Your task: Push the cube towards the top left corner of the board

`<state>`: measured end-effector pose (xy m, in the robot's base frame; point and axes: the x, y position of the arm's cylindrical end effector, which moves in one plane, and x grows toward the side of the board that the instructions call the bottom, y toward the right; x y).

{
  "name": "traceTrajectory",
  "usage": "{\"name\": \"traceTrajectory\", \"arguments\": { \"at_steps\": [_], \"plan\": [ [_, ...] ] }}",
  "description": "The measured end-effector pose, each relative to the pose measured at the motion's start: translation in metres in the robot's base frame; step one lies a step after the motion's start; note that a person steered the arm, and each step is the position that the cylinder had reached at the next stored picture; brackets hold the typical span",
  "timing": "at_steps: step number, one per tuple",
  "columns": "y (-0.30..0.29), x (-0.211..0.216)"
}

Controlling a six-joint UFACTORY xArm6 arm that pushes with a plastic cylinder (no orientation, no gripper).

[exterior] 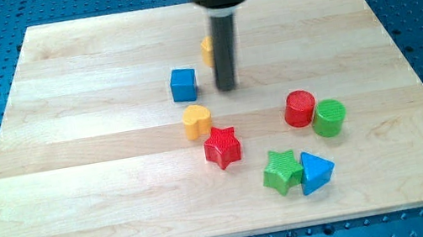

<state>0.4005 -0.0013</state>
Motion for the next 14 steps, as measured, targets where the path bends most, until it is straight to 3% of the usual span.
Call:
{"name": "traceTrajectory", "arguments": {
  "at_steps": [2, 4, 5, 6, 7, 8, 9, 11, 13, 14],
  "plan": [
    [-0.129, -0.001],
    [-0.108, 0.024],
    [-0.148, 0.045],
    [-0.175, 0.036],
    [-0.175, -0.019],
    [-0.171, -0.046],
    [-0.147, -0.052],
    [-0.089, -0.023],
    [-0.125, -0.098],
    [-0.159, -0.111]
  ]
}}
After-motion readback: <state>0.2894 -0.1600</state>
